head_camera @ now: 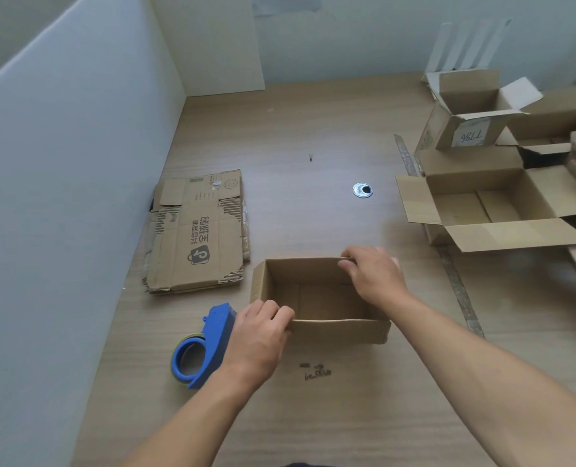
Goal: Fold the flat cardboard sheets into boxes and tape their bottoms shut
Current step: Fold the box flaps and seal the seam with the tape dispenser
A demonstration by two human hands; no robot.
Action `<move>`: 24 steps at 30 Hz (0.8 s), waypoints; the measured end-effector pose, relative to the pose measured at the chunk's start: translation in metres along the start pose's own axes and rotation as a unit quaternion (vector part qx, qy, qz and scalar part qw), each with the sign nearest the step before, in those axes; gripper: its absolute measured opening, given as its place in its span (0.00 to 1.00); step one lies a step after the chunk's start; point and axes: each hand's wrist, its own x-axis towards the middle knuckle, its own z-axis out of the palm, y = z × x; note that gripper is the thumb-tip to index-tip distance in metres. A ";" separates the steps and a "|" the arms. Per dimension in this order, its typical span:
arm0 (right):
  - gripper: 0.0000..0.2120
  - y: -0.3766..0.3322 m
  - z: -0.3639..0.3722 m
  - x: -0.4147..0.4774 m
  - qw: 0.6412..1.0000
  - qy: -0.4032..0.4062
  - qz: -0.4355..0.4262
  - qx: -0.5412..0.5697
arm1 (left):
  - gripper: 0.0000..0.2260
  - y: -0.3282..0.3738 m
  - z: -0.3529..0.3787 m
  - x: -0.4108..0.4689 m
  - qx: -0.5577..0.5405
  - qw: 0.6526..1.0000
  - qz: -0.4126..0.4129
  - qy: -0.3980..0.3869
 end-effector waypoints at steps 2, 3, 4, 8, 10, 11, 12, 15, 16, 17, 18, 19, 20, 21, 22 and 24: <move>0.10 0.000 0.000 0.000 1.000 -0.005 0.000 -0.005 | 0.16 0.003 0.001 0.000 -0.004 1.000 -0.016 0.008; 0.10 0.000 -0.001 0.001 1.000 -0.007 0.000 -0.005 | 0.16 0.004 0.001 0.001 -0.006 1.000 -0.022 0.008; 0.10 0.000 -0.001 0.001 1.000 -0.008 -0.001 -0.004 | 0.16 0.005 0.001 0.002 -0.008 1.000 -0.026 0.005; 0.10 -0.001 -0.003 0.000 1.000 -0.010 0.003 0.008 | 0.15 0.006 0.000 0.004 -0.009 1.000 -0.029 -0.003; 0.11 -0.002 -0.004 -0.004 1.000 -0.014 -0.004 0.003 | 0.14 0.005 0.000 0.002 -0.010 1.000 -0.027 -0.001; 0.13 -0.001 -0.005 -0.006 1.000 -0.017 -0.016 -0.004 | 0.14 0.005 0.000 0.000 -0.011 1.000 -0.025 -0.002; 0.15 0.001 -0.006 -0.011 0.999 -0.015 -0.032 -0.006 | 0.14 0.005 -0.001 -0.003 -0.009 1.000 -0.019 -0.003; 0.21 0.000 -0.018 -0.030 0.996 0.046 -0.079 0.017 | 0.15 0.003 -0.002 -0.009 0.005 1.000 0.023 -0.006; 0.21 -0.002 -0.022 -0.039 0.993 0.062 -0.094 0.027 | 0.16 0.001 -0.002 -0.011 0.006 0.999 0.036 -0.006; 0.22 -0.005 -0.025 -0.050 0.992 0.055 -0.109 0.037 | 0.16 -0.001 -0.003 -0.012 0.001 0.999 0.045 -0.005; 0.22 -0.009 -0.028 -0.061 0.992 0.020 -0.120 0.047 | 0.16 -0.003 -0.002 -0.013 -0.006 0.999 0.051 -0.004; 0.23 -0.013 -0.031 -0.075 0.991 -0.036 -0.121 0.050 | 0.16 -0.005 -0.002 -0.014 -0.013 0.998 0.054 -0.004; 0.23 -0.017 -0.031 -0.088 0.988 -0.094 -0.118 0.036 | 0.16 -0.006 -0.003 -0.014 -0.019 0.998 0.059 -0.008; 0.24 -0.020 -0.030 -0.102 0.984 -0.138 -0.114 0.008 | 0.17 -0.007 -0.004 -0.015 -0.027 0.997 0.065 -0.013; 0.25 -0.021 -0.027 -0.114 0.981 -0.157 -0.111 -0.028 | 0.17 -0.008 -0.005 -0.016 -0.037 0.996 0.074 -0.016; 0.26 -0.023 -0.021 -0.132 0.981 -0.133 -0.104 -0.092 | 0.18 -0.009 -0.011 -0.018 -0.049 0.994 0.096 -0.019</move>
